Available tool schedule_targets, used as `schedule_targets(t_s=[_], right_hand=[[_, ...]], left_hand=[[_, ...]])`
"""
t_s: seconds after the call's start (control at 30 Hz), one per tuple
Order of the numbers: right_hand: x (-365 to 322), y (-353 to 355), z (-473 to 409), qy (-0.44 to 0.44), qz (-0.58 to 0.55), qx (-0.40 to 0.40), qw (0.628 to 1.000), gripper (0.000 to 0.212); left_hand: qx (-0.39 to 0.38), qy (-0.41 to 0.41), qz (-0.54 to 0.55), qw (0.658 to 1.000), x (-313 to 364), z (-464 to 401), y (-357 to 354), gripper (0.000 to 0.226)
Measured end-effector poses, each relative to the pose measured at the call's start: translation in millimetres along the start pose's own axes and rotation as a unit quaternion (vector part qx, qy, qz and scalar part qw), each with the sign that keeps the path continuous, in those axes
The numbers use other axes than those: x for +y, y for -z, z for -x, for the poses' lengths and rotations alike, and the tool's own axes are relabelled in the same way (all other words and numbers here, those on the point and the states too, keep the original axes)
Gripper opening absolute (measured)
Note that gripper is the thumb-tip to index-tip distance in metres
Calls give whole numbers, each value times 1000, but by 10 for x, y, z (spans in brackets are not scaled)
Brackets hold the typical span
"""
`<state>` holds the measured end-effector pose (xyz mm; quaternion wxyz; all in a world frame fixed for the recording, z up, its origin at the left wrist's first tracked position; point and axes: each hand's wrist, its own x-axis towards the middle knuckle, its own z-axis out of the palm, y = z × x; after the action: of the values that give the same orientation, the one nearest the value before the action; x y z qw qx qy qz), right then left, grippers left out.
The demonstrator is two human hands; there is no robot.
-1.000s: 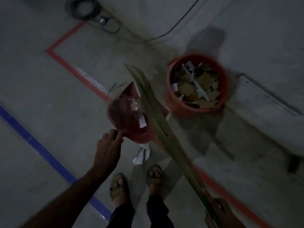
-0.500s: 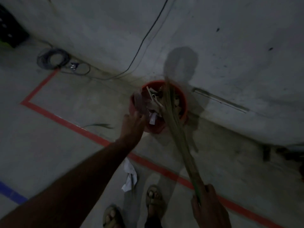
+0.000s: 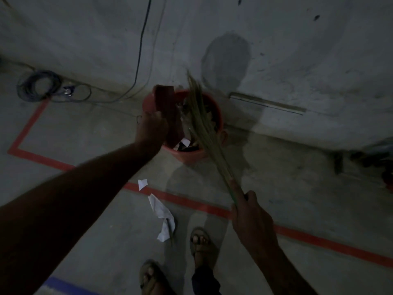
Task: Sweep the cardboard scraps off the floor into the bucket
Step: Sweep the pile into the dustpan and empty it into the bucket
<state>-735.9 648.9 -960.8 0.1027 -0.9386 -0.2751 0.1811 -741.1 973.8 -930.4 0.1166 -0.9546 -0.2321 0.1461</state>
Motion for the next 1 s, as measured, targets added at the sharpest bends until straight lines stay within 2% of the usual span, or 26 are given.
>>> schedule_targets(t_s=[0.07, 0.13, 0.2, 0.4, 0.47, 0.6, 0.73, 0.9, 1.0], right_hand=[[-53, -51, -32, 11, 31, 17, 999, 83], [-113, -56, -44, 21, 50, 43, 998, 84], [-167, -74, -48, 24, 51, 53, 997, 86], [-302, -153, 21, 66, 44, 74, 994, 85], [-316, -193, 73, 77, 41, 68, 994, 84], [-340, -374, 225, 92, 36, 21, 995, 82], [-485, -594, 315, 134, 42, -7, 990, 71], [-856, -1109, 105, 206, 104, -75, 970, 81], [-1171, -1452, -175, 233, 141, -124, 954, 65]], left_hand=[[35, -31, -78, 996, -139, 27, -140, 17], [81, -33, -83, 993, -264, 103, -355, 26], [74, -10, -76, 994, -342, 284, -472, 32], [73, 74, 49, 993, -412, 775, -957, 54], [78, 111, 72, 988, -411, 941, -1129, 52], [31, 166, 140, 976, -441, 1341, -1429, 56], [-3, 242, 175, 954, -508, 1861, -1900, 53], [-57, 322, 221, 919, -602, 2592, -2476, 48], [-80, 358, 245, 898, -649, 2876, -2778, 43]])
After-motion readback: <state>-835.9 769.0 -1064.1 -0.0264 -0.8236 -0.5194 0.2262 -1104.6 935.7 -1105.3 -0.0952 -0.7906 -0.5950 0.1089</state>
